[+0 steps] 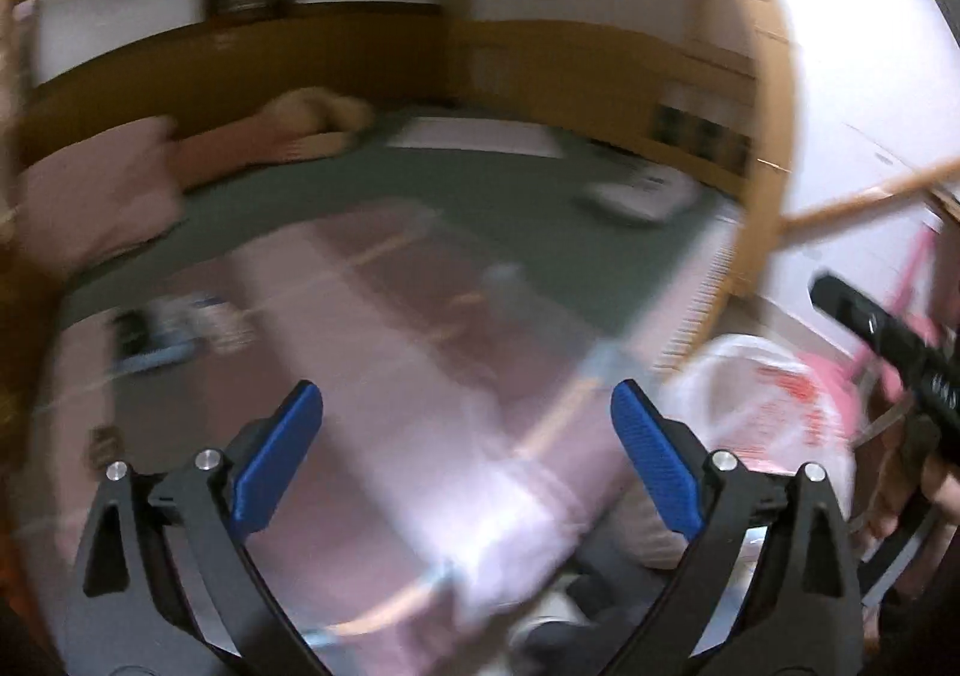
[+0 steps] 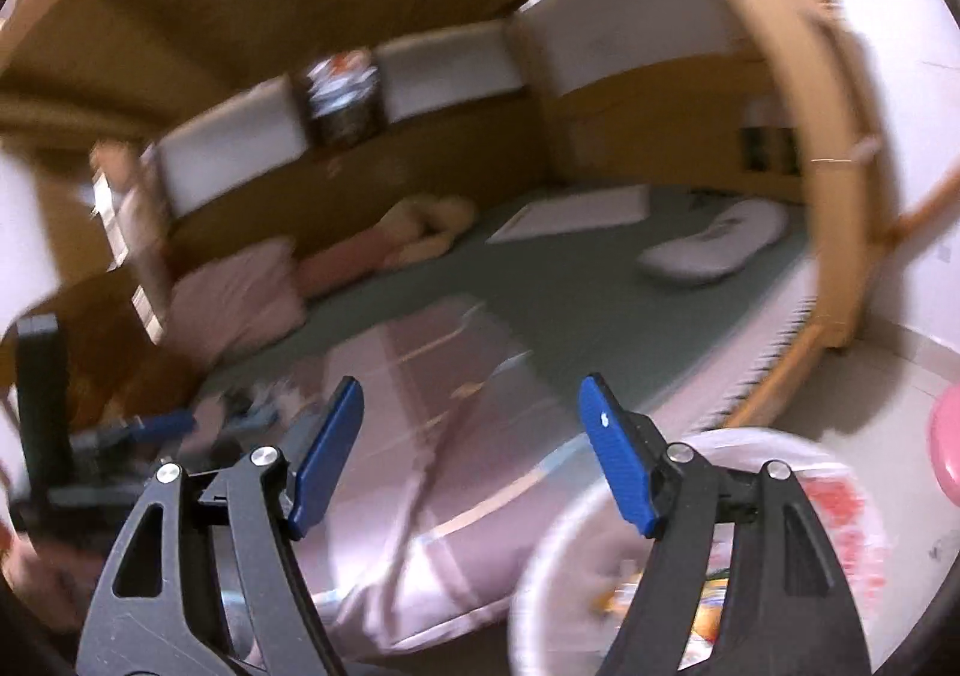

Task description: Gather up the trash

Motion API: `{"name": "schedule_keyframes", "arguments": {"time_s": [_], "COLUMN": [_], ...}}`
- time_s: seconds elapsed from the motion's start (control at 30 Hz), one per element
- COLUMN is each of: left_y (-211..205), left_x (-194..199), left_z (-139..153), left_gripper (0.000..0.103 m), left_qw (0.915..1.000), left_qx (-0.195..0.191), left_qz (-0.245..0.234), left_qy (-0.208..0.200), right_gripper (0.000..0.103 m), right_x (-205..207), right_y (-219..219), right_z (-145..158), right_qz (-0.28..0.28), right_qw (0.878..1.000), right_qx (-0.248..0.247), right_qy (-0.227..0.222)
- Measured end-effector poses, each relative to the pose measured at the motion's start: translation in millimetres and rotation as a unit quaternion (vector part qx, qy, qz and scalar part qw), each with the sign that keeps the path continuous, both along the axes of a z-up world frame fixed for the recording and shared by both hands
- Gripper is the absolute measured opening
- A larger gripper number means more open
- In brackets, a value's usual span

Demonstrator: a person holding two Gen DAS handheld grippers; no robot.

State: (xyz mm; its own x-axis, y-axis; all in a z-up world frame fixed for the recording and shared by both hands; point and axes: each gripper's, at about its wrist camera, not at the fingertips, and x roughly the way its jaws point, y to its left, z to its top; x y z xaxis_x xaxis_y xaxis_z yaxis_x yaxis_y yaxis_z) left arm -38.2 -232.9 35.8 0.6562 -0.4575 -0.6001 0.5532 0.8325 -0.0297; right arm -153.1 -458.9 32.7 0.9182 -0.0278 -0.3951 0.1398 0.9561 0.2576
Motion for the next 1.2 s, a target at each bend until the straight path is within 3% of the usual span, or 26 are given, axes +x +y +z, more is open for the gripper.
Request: {"name": "schedule_keyframes", "arguments": {"time_s": [0.1, 0.3, 0.43, 0.5, 0.53, 0.6, 0.67, 0.77, 1.2], "left_y": [71, 185, 237, 244, 247, 247, 243, 234, 226], "left_x": [26, 58, 71, 79, 81, 74, 72, 68, 75], "left_z": [0, -6, -29, -37, -39, -39, -37, -34, -41], "left_gripper": [0.097, 0.097, 0.098, 0.098, 0.098, 0.098, 0.098, 0.098, 0.098], "left_qw": [0.9963, 0.9747, 0.9592, 0.9539, 0.9533, 0.9542, 0.9566, 0.9595, 0.9613], "left_qx": [0.011, 0.012, -0.006, 0.008, 0.009, 0.005, 0.001, -0.005, -0.008], "left_qz": [0.084, 0.221, 0.283, 0.300, 0.302, 0.299, 0.291, 0.282, 0.275], "left_qy": [-0.016, -0.031, -0.012, 0.004, 0.008, 0.004, -0.002, -0.004, 0.014], "right_gripper": [0.073, 0.073, 0.073, 0.073, 0.073, 0.073, 0.073, 0.073, 0.073], "right_x": [43, 142, 192, 200, 204, 210, 209, 201, 216], "right_y": [52, 176, 223, 239, 244, 252, 252, 247, 240], "right_z": [5, 21, 13, -11, -21, -45, -43, -34, -47], "right_qz": [0.063, 0.185, 0.207, 0.207, 0.207, 0.217, 0.236, 0.224, 0.216], "right_qw": [0.998, 0.982, 0.976, 0.975, 0.974, 0.966, 0.965, 0.968, 0.969], "right_qx": [-0.017, -0.046, -0.060, -0.074, -0.084, -0.097, -0.068, -0.082, -0.075], "right_qy": [0.012, 0.014, 0.020, 0.024, 0.034, 0.103, 0.094, 0.074, 0.094]}}
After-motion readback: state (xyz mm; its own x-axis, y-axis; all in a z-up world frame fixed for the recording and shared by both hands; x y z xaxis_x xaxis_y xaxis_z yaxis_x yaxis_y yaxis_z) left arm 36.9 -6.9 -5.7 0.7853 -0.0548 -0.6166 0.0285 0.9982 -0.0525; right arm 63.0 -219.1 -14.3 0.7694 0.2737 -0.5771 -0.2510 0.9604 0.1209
